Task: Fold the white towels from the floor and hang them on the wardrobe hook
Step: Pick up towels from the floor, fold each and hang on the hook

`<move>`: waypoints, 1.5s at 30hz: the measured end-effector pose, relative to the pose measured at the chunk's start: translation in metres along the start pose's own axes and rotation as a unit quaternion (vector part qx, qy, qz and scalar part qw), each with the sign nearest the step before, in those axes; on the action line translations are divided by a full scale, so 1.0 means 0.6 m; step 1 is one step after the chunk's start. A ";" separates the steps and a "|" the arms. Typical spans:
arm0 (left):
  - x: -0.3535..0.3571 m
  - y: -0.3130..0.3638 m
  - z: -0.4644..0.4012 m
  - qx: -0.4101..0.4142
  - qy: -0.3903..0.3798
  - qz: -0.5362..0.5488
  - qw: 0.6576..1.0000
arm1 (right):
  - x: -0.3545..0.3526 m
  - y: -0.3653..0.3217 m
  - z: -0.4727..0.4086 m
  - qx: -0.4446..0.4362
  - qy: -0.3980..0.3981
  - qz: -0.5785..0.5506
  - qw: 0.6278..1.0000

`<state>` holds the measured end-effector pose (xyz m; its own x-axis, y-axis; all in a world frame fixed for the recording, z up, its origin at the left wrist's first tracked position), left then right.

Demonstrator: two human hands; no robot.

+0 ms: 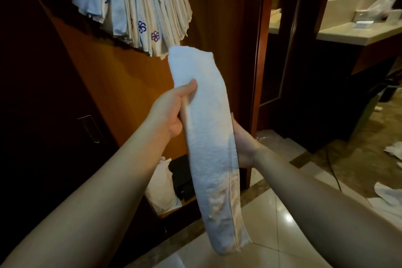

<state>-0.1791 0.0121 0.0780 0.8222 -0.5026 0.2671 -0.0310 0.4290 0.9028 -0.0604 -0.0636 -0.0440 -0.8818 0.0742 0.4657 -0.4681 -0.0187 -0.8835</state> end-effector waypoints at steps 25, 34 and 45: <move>-0.037 0.054 -0.019 0.015 0.105 0.006 0.994 | 0.019 -0.027 0.030 -0.232 0.132 0.384 0.884; -0.038 0.080 -0.017 0.056 0.072 -0.029 0.995 | 0.033 -0.035 0.027 -0.234 0.128 0.392 0.880; -0.048 0.108 -0.016 0.069 0.017 0.050 0.996 | 0.036 -0.044 0.019 -0.184 0.053 0.119 0.974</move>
<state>-0.1994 0.0616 0.1256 0.8295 -0.4360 0.3491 -0.1905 0.3667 0.9106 -0.0675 -0.0726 -0.0101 -0.9431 0.2141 0.2544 -0.1816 0.3090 -0.9336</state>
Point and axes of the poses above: each hand's wrist, its own z-axis away from the middle knuckle, its own x-axis out of the palm, y = z × x, the point moved 7 cm from there along -z, towards the middle knuckle, and after that the axes turned 13 degrees about -x, right-handed, at the moved point
